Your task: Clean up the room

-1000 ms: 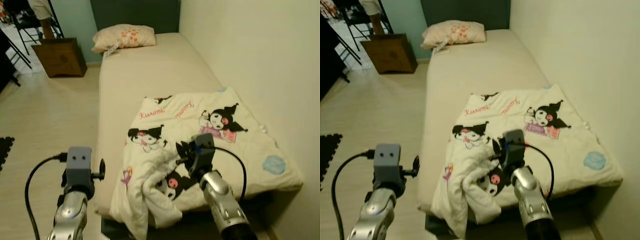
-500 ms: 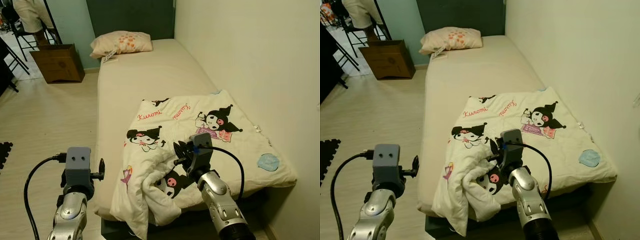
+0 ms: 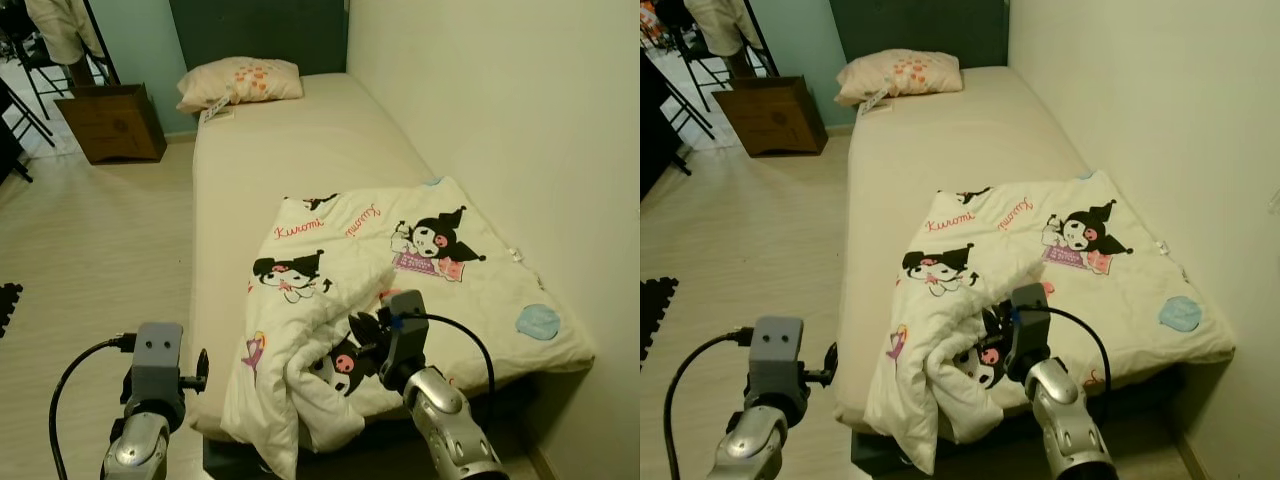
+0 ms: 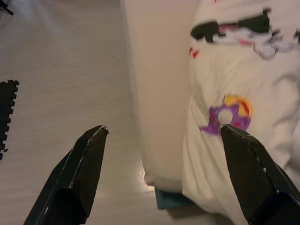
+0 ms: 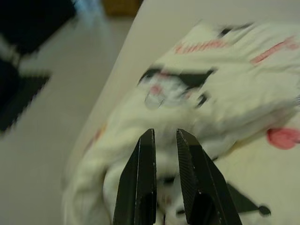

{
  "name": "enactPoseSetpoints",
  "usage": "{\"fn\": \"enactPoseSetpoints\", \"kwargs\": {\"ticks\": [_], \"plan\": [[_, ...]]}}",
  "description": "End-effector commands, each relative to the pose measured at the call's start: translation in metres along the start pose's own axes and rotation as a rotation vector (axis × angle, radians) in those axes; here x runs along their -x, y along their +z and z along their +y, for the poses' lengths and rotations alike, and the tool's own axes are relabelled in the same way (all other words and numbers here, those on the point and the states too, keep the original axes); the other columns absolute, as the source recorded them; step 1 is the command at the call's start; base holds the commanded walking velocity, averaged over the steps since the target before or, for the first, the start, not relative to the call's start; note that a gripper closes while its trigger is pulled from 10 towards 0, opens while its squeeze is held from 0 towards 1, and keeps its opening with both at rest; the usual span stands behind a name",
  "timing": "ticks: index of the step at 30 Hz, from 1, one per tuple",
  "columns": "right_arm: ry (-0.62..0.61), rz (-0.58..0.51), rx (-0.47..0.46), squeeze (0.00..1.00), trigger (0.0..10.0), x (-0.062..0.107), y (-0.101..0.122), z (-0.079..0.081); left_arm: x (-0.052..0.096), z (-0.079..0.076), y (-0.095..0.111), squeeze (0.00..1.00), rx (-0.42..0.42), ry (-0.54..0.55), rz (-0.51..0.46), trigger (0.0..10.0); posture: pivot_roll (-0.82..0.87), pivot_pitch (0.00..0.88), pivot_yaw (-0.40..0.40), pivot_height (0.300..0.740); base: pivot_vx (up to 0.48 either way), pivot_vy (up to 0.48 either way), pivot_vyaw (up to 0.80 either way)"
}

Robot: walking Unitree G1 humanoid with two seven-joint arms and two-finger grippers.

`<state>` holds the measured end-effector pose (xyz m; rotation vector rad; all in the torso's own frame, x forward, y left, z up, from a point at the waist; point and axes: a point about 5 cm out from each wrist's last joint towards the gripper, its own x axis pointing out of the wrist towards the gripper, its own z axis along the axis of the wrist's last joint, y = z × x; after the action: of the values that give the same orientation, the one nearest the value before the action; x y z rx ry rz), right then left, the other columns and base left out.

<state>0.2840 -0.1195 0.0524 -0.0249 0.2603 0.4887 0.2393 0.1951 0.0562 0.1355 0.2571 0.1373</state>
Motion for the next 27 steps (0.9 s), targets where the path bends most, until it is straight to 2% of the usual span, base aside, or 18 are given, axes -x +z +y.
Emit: {"fn": "enactPoseSetpoints", "kwargs": {"ticks": [1,3,4,5,6,8,9,10,11,13,16,17,24,25,27], "plan": [[0.050,0.143,0.001,0.00,10.0,0.004,-0.028,0.012,0.004,-0.001,-0.019,0.00,-0.032,-0.022,0.073,10.0,-0.02,0.108,0.010,0.740,0.000,0.000,0.00],[0.086,0.422,0.078,0.00,10.0,0.016,-0.075,0.021,0.004,-0.010,-0.047,0.00,-0.060,-0.071,0.172,10.0,-0.02,0.105,0.004,0.740,0.000,0.000,0.00],[0.042,0.522,0.072,0.00,10.0,0.021,-0.096,0.022,0.003,-0.014,-0.063,0.00,-0.081,-0.092,0.228,10.0,-0.02,0.105,0.004,0.740,0.000,0.000,0.00],[0.042,0.522,0.072,0.00,10.0,0.021,-0.096,0.022,0.003,-0.014,-0.063,0.00,-0.081,-0.092,0.228,10.0,-0.02,0.105,0.004,0.740,0.000,0.000,0.00],[-0.007,0.590,0.048,0.00,10.0,0.026,-0.112,0.022,0.003,-0.018,-0.077,0.00,-0.094,-0.106,0.283,10.0,-0.03,0.103,0.005,0.740,0.000,0.000,0.00],[-0.007,0.590,0.048,0.00,10.0,0.026,-0.112,0.022,0.003,-0.018,-0.077,0.00,-0.094,-0.106,0.283,10.0,-0.03,0.103,0.005,0.740,0.000,0.000,0.00],[-0.051,0.624,0.033,0.00,10.0,0.030,-0.122,0.022,0.004,-0.019,-0.085,0.00,-0.102,-0.109,0.322,10.0,-0.03,0.103,0.005,0.740,0.000,0.000,0.00],[-0.180,0.596,-0.052,0.00,10.0,0.031,-0.126,0.014,0.006,-0.023,-0.098,0.00,-0.078,-0.128,0.392,10.0,-0.03,0.096,0.009,0.740,0.000,0.000,0.00],[-0.180,0.596,-0.052,0.00,10.0,0.031,-0.126,0.014,0.006,-0.023,-0.098,0.00,-0.078,-0.128,0.392,10.0,-0.03,0.096,0.009,0.740,0.000,0.000,0.00],[-0.254,0.560,-0.119,0.00,10.0,0.030,-0.123,0.007,0.008,-0.025,-0.105,0.00,-0.051,-0.129,0.429,10.0,-0.04,0.091,0.002,0.740,0.000,0.000,0.00],[-0.271,0.550,-0.131,0.00,10.0,0.030,-0.122,0.005,0.009,-0.025,-0.107,0.00,-0.043,-0.125,0.441,10.0,-0.04,0.091,0.002,0.740,0.000,0.000,0.00],[-0.301,0.519,-0.164,0.00,10.0,0.028,-0.118,0.000,0.011,-0.023,-0.115,0.00,-0.035,-0.106,0.486,10.0,-0.04,0.085,-0.003,0.740,0.000,0.000,0.00],[-0.358,0.465,-0.192,0.00,10.0,0.028,-0.114,-0.006,0.011,-0.026,-0.119,0.00,-0.024,-0.105,0.491,10.0,-0.03,0.078,-0.009,0.740,0.000,0.000,0.00],[-0.409,0.428,-0.228,0.00,10.0,0.029,-0.114,-0.010,0.009,-0.032,-0.118,0.00,0.004,-0.112,0.456,10.0,-0.03,0.070,0.002,0.740,0.000,0.000,0.00],[-0.420,0.420,-0.240,0.00,10.0,0.030,-0.115,-0.011,0.008,-0.035,-0.118,0.00,0.011,-0.115,0.445,10.0,-0.03,0.068,0.005,0.740,0.000,0.000,0.00]]}}
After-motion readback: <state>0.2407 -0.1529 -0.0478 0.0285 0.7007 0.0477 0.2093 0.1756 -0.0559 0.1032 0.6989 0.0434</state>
